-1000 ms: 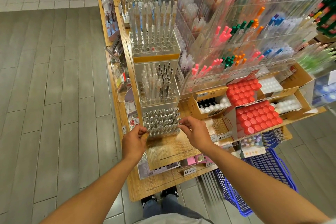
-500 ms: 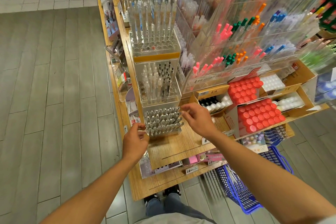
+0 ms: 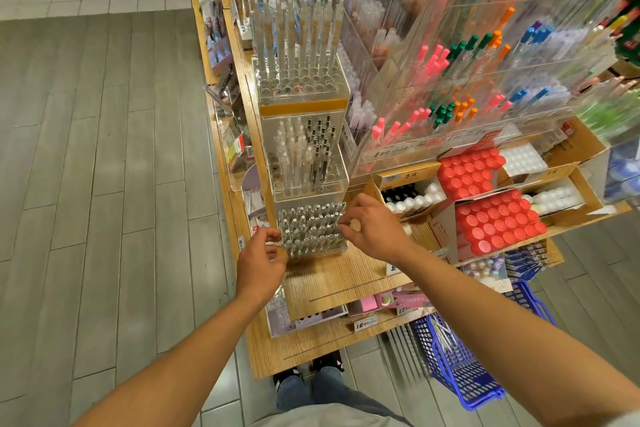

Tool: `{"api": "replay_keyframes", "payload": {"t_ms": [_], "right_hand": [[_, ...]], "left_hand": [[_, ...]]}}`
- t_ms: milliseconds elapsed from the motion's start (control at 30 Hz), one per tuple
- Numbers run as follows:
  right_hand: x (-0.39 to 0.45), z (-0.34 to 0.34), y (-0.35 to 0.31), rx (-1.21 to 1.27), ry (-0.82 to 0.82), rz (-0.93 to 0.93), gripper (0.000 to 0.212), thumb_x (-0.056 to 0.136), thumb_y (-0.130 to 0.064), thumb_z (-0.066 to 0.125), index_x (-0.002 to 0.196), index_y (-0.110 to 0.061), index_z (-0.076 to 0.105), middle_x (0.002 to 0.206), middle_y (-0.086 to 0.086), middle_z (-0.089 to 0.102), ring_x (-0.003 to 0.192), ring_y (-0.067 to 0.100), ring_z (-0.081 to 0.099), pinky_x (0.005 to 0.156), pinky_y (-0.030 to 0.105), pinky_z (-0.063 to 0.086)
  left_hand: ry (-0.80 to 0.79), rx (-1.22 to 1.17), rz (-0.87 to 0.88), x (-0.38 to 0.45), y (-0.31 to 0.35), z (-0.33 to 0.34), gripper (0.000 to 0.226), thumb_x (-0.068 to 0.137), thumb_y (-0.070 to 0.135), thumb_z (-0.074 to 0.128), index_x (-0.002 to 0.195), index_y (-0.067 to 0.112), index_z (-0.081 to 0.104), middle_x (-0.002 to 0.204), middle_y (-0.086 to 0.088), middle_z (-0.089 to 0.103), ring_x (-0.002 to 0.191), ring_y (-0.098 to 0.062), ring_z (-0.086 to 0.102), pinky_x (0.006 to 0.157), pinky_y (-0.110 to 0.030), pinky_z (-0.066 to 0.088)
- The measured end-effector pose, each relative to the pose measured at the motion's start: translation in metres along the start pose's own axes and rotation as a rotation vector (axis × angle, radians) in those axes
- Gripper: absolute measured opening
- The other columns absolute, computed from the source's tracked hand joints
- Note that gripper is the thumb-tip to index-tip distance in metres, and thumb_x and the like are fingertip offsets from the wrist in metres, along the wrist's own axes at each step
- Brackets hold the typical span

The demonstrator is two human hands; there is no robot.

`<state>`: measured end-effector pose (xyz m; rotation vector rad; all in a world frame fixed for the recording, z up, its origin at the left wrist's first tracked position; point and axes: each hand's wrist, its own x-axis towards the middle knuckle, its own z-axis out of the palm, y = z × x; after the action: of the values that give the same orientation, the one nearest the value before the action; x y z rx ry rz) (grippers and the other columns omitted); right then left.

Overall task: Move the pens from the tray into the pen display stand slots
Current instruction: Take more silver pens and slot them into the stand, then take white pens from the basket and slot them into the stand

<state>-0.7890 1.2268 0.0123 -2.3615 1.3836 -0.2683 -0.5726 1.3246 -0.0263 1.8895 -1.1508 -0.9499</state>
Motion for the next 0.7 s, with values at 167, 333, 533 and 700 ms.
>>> {"api": "replay_keyframes", "payload": {"t_ms": [167, 333, 533, 700], "right_hand": [[0.002, -0.003, -0.003, -0.008, -0.04, 0.03, 0.023, 0.09, -0.037, 0.065, 0.105, -0.022, 0.073, 0.101, -0.002, 0.056, 0.099, 0.016, 0.055, 0.073, 0.03, 0.045], [-0.008, -0.006, -0.003, 0.042, -0.084, 0.095, 0.027, 0.093, -0.038, 0.06, 0.117, -0.026, 0.067, 0.112, -0.002, 0.055, 0.1, 0.014, 0.054, 0.083, 0.031, 0.045], [-0.035, -0.009, -0.004, 0.279, -0.01, 0.215, 0.032, 0.098, -0.035, 0.053, 0.125, -0.02, 0.063, 0.118, -0.002, 0.06, 0.091, 0.007, 0.054, 0.082, 0.024, 0.044], [-0.081, -0.01, 0.004, 0.653, 0.029, 0.414, 0.034, 0.105, -0.026, 0.036, 0.128, -0.013, 0.057, 0.113, 0.005, 0.064, 0.086, 0.014, 0.061, 0.076, 0.028, 0.049]], "left_hand": [[-0.006, -0.004, -0.021, -0.004, 0.002, 0.001, 0.033, 0.088, -0.001, 0.062, 0.108, 0.025, 0.055, 0.107, 0.004, 0.061, 0.087, -0.011, 0.061, 0.065, -0.014, 0.043], [0.003, -0.046, -0.136, -0.006, 0.005, 0.005, 0.025, 0.092, 0.004, 0.061, 0.107, 0.022, 0.054, 0.103, 0.005, 0.06, 0.085, -0.013, 0.06, 0.06, -0.019, 0.042], [-0.095, -0.177, -0.402, -0.013, 0.01, 0.007, 0.01, 0.098, 0.009, 0.051, 0.099, 0.016, 0.058, 0.095, 0.001, 0.062, 0.088, -0.023, 0.065, 0.073, -0.037, 0.056], [-0.234, -0.256, -0.437, -0.031, 0.02, 0.018, 0.023, 0.106, 0.019, 0.04, 0.108, 0.011, 0.061, 0.105, -0.013, 0.067, 0.091, -0.028, 0.066, 0.066, -0.031, 0.056]]}}
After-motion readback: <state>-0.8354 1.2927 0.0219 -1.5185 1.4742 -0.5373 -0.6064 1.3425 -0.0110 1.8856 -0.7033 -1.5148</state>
